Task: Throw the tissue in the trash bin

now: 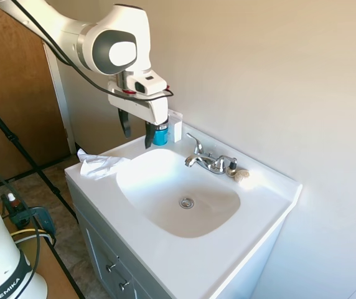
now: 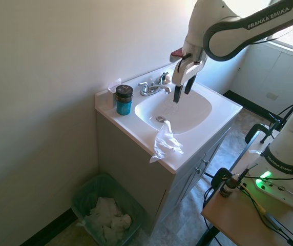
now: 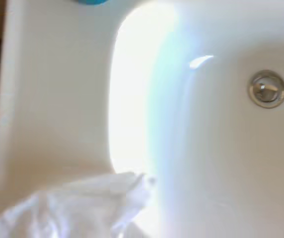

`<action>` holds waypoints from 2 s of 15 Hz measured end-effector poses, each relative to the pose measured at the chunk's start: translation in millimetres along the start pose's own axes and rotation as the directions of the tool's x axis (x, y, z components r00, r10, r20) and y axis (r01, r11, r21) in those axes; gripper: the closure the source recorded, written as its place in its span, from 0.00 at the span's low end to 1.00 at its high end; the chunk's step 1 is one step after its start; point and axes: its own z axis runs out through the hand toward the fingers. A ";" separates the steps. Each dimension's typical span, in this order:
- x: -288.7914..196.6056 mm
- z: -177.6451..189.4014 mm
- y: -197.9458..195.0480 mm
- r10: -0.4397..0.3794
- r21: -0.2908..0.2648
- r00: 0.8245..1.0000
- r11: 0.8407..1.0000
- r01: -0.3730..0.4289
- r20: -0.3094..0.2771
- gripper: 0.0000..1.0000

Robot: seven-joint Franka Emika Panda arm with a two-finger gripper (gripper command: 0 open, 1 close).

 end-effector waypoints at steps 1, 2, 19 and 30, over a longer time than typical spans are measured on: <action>-19.4 4.5 -12.9 -0.015 -0.008 1.000 1.000 0.015 -0.001 0.00; -36.8 10.4 -24.2 -0.027 -0.013 1.000 1.000 0.027 -0.002 0.00; -81.3 127.0 -76.3 -0.022 -0.095 0.997 0.995 0.029 0.076 1.00; -87.3 132.5 -82.8 -0.027 -0.080 0.997 0.996 0.033 0.075 1.00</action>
